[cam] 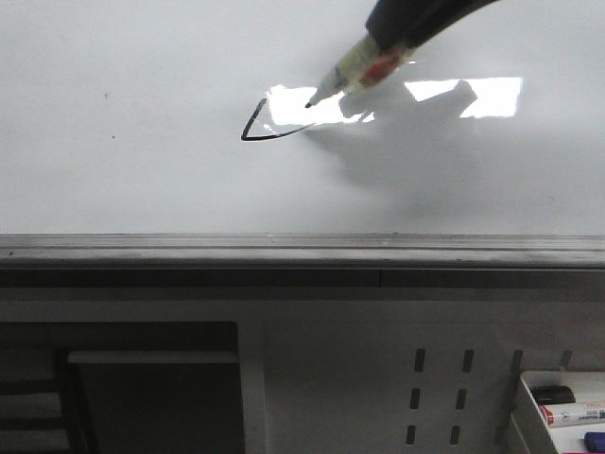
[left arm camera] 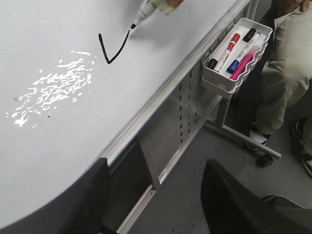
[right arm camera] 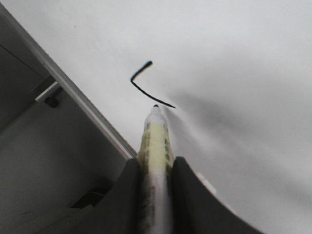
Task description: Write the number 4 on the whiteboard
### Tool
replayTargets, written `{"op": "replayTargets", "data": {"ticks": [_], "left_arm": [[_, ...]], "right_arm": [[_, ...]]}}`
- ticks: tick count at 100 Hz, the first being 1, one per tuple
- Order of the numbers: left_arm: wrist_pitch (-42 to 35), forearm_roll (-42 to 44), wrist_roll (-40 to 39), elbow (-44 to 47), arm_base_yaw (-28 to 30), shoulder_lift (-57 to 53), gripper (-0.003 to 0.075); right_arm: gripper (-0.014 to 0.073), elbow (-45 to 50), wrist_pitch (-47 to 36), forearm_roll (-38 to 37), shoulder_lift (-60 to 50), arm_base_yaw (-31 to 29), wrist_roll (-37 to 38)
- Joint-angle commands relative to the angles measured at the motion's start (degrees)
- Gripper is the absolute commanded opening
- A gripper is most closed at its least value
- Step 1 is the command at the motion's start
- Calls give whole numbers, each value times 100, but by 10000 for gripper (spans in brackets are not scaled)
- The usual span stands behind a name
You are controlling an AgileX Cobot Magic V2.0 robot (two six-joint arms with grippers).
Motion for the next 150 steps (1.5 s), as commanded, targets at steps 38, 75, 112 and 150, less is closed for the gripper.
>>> {"op": "replayTargets", "data": {"ticks": [38,75,112,150], "left_arm": [[-313,-251,-40,-143,25,-26,388],[-313,-251,-40,-143,25,-26,388],[4,-1155,1347,-325,-369,451,388],[-324,-1462,1972,-1308,-1525,2025,388]], "right_arm": [[-36,-299,-593,330,227,113,-140],[-36,-338,492,330,484,113,-140],[-36,-516,1453,902,-958,113,-2534],[-36,-516,2133,902,-1160,113,-4033]]}}
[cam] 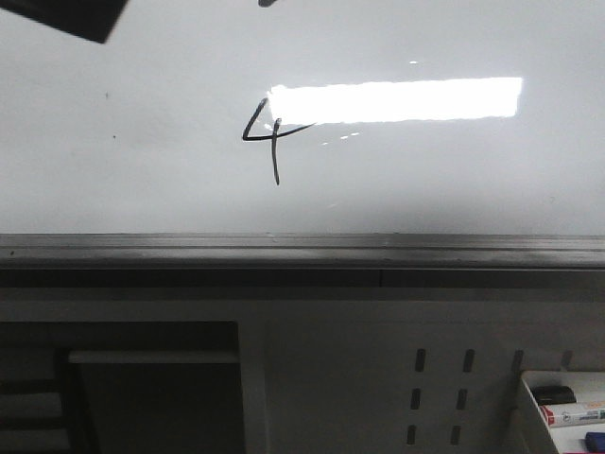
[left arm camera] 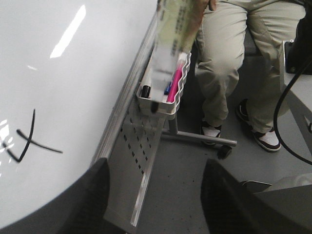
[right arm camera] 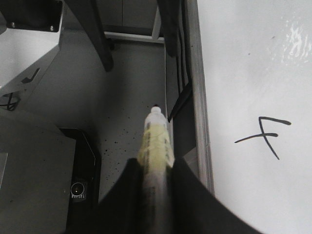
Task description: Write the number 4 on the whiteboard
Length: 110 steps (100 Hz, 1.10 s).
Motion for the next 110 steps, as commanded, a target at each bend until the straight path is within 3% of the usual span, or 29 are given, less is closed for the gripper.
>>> {"op": "replayTargets", "data": {"ticks": [1,24,63,110], "left_arm": [[-236,-340,80,-417,-267,256,388],[-246,-340,80,-1113,-660,1066,388],[-217,-680,123,-1357,-673,1342,384],[-29,-953,418,-1357,-673,1342,164]], "right_arm": [[-36,-183,-90,255,-138,-16,-197],[-36,-183,-101,255,-128,-16,-197],[-36,-183,-101,255,-128,-16,-197],[-36,-183,-101,255,-128,-16,-197]]}}
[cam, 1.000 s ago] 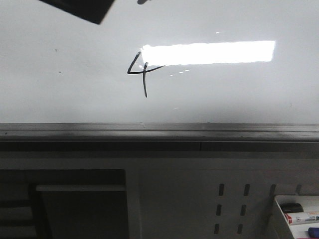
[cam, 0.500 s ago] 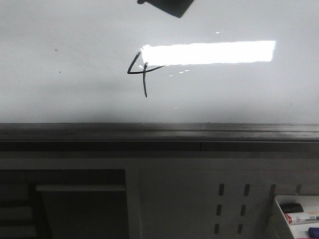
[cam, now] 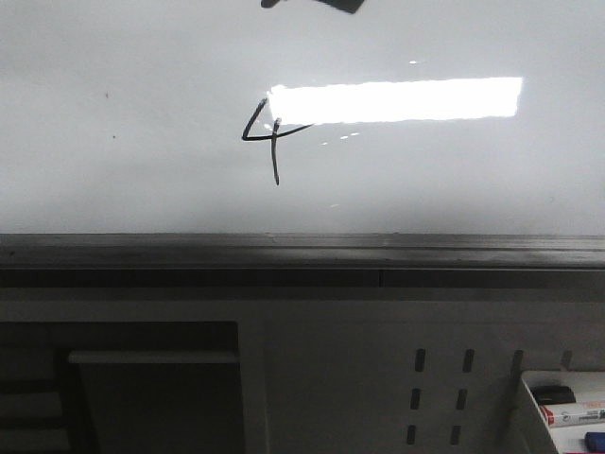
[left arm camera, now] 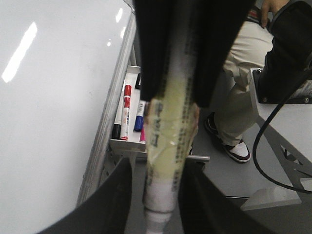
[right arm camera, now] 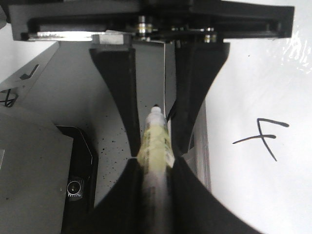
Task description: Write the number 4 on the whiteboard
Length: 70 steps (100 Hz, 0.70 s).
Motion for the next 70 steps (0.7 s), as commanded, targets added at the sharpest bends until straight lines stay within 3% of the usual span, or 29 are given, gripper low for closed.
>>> {"op": "replayTargets", "data": {"ticks": [1,70], "left_arm": [[-78,-341,11,-210,-35,-136,160],[-78,-341,11,-210,-35,-136,-13]], "right_arm": [[-36,-183,-109,255,-128,-16,-66],[8,-183,-98,255,-128,-16,-66]]}}
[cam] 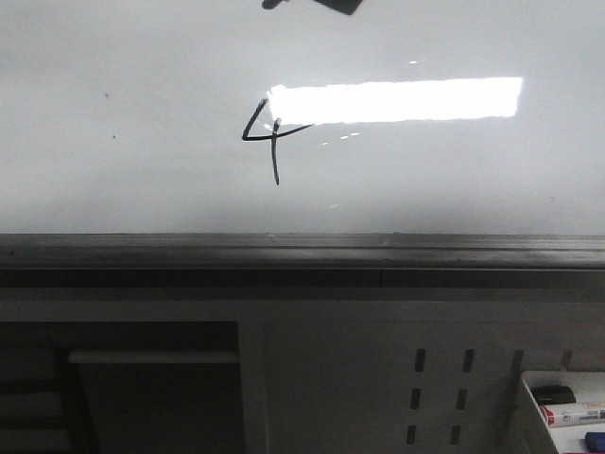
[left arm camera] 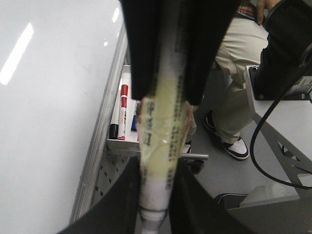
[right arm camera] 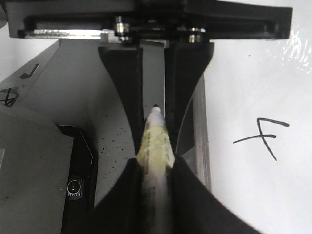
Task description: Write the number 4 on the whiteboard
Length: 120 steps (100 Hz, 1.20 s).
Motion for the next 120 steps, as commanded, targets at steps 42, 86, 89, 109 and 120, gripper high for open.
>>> {"op": "replayTargets", "data": {"ticks": [42,86,89,109,120], "left_arm": [[-137,-341,-45,-210,-35,-136,-20],[-337,159,-488,-210,-13,-136,-20],[-381,293,-623,-210,-13,-163,-20],[-1070,1262,-1750,45,15,-753,-20],[-1744,1523,-2359,655,303,-1389,-20]], "right_arm": [[225,-183,-123,194,-128,-16,-54],[330,-888,-576,-311,-842,-119,635],[330,-907,-669,-506,-944,-142,835],[330,-895,-854,-1864,-1549,-154,2530],[330,-797,-812,-2004,-1768,-154,2721]]}}
